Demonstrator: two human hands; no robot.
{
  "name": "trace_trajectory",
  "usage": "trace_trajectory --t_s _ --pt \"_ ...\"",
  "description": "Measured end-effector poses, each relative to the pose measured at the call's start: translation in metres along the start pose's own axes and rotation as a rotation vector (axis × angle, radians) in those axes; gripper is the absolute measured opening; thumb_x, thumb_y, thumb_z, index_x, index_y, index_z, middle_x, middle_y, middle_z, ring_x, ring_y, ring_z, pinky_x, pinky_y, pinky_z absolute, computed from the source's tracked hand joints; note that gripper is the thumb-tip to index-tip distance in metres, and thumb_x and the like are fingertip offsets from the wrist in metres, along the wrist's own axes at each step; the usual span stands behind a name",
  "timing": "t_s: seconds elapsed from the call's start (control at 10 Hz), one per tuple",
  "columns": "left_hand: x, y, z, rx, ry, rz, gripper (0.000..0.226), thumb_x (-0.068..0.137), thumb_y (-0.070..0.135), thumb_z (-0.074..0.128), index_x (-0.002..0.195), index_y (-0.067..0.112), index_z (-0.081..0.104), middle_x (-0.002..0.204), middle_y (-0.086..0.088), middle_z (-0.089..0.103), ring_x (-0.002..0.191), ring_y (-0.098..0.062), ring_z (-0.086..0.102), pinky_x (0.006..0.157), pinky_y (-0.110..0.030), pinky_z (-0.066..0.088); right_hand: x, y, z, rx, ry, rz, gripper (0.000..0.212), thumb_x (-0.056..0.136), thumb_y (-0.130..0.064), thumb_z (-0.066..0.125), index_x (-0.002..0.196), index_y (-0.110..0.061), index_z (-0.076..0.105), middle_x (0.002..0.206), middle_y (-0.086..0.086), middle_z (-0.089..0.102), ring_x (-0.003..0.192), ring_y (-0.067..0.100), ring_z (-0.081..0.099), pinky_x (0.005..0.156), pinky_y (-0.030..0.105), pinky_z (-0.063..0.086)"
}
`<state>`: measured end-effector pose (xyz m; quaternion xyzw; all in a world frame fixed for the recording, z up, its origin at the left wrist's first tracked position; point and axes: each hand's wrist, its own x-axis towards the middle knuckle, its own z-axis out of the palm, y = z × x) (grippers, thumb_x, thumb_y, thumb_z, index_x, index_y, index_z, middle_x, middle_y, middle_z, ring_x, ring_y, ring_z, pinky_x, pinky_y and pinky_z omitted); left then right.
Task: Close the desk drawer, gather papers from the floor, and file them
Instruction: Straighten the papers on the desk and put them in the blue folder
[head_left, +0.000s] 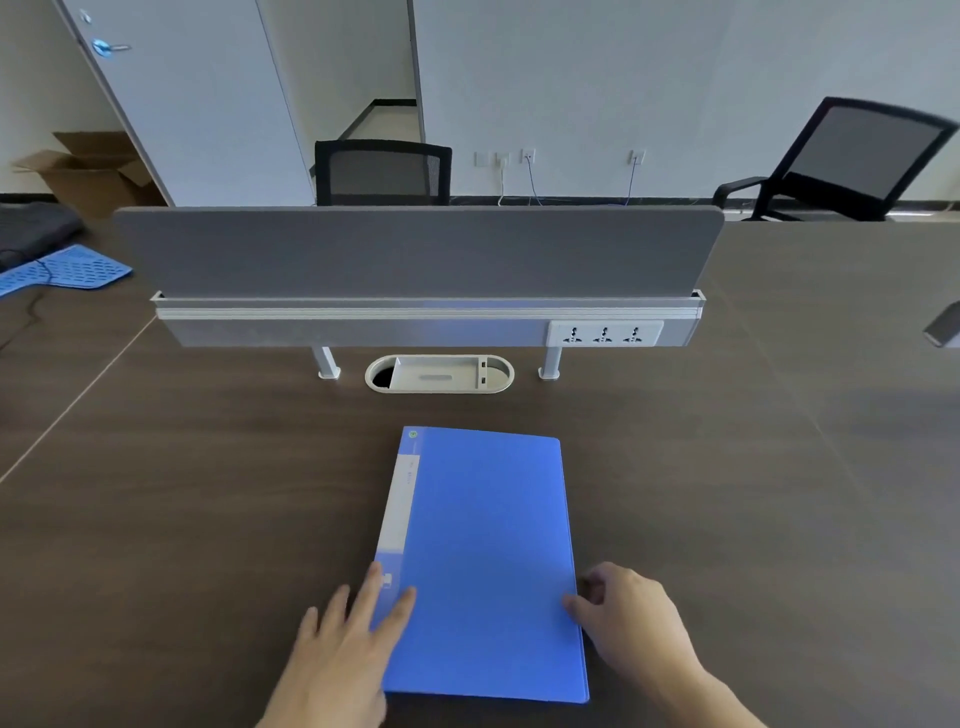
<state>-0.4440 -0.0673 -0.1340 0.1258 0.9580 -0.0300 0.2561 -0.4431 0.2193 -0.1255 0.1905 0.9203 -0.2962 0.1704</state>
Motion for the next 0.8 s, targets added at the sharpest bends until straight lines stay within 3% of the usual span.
trace_trajectory --t_s 0.1,0.2,0.3,0.4,0.5,0.6,0.7,0.8 --pt "0.0 -0.003 0.005 0.003 0.093 0.063 0.088 0.078 0.007 0.047 0.152 0.037 0.01 0.165 -0.004 0.0 0.114 -0.023 0.051 0.071 -0.03 0.039 -0.003 -0.003 0.006 0.012 0.008 -0.012 0.018 0.082 -0.037 0.062 0.094 -0.025 0.069 0.083 -0.01 0.069 0.078 0.013 0.066 0.065 0.028 0.053" --pt "-0.001 0.01 -0.004 0.057 0.041 0.061 0.081 0.086 0.005 0.037 0.153 0.035 0.004 0.165 -0.002 -0.011 0.117 -0.021 0.046 0.071 -0.028 0.035 -0.002 -0.004 0.011 0.0 0.016 -0.043 0.01 0.081 -0.03 0.06 0.082 -0.021 0.063 0.076 -0.006 0.066 0.067 0.017 0.058 0.058 0.028 0.046" --pt "-0.002 0.015 -0.004 0.064 -0.003 0.061 0.082 0.085 0.006 0.041 0.153 0.033 0.003 0.164 -0.004 -0.014 0.12 -0.024 0.044 0.071 -0.029 0.036 0.0 -0.002 0.017 -0.039 0.031 -0.059 0.012 0.081 -0.025 0.055 0.071 -0.02 0.051 0.071 -0.004 0.059 0.062 0.021 0.05 0.051 0.029 0.037" --pt "-0.002 0.016 -0.006 0.049 -0.044 0.075 0.086 0.086 0.011 0.048 0.153 0.032 0.0 0.163 -0.006 -0.018 0.124 -0.026 0.041 0.077 -0.031 0.039 0.002 0.003 0.02 -0.026 0.045 -0.054 0.017 0.082 -0.021 0.05 0.086 -0.015 0.065 0.081 -0.002 0.069 0.074 0.024 0.063 0.058 0.032 0.046" --pt "-0.007 0.014 -0.009 -0.03 -0.077 0.055 0.084 0.089 0.027 0.051 0.154 0.03 -0.002 0.163 -0.007 -0.017 0.134 -0.026 0.037 0.097 -0.035 0.039 -0.006 0.007 0.019 0.044 0.016 -0.06 0.021 0.085 -0.018 0.046 0.091 -0.013 0.065 0.088 0.0 0.071 0.078 0.023 0.062 0.068 0.033 0.05" --pt "-0.026 0.018 -0.015 -0.104 0.075 0.007 0.077 0.085 0.04 0.042 0.154 0.029 0.011 0.165 -0.001 0.0 0.141 -0.024 0.03 0.107 -0.039 0.033 -0.022 0.012 0.013 0.081 0.003 -0.068 0.023 0.09 -0.022 0.045 0.097 -0.014 0.066 0.095 -0.001 0.07 0.086 0.021 0.06 0.073 0.031 0.046" --pt "-0.063 0.024 -0.039 -0.345 0.334 -0.09 0.035 0.093 0.03 0.037 0.12 0.041 0.056 0.133 0.006 0.058 0.111 -0.016 0.059 0.085 -0.035 0.045 -0.056 0.01 -0.015 0.121 0.003 -0.07 0.026 0.093 -0.023 0.044 0.08 -0.009 0.063 0.078 0.001 0.068 0.065 0.015 0.055 0.066 0.03 0.051" --pt "-0.103 0.032 -0.097 -0.733 0.521 -0.135 0.029 0.099 0.036 0.042 0.079 0.026 0.063 0.081 0.004 0.071 0.075 -0.016 0.067 0.071 -0.037 0.051 -0.1 -0.02 -0.062 0.282 0.065 -0.114 0.036 0.099 -0.028 0.044 0.068 -0.015 0.058 0.065 -0.006 0.064 0.053 0.005 0.056 0.047 0.017 0.042"
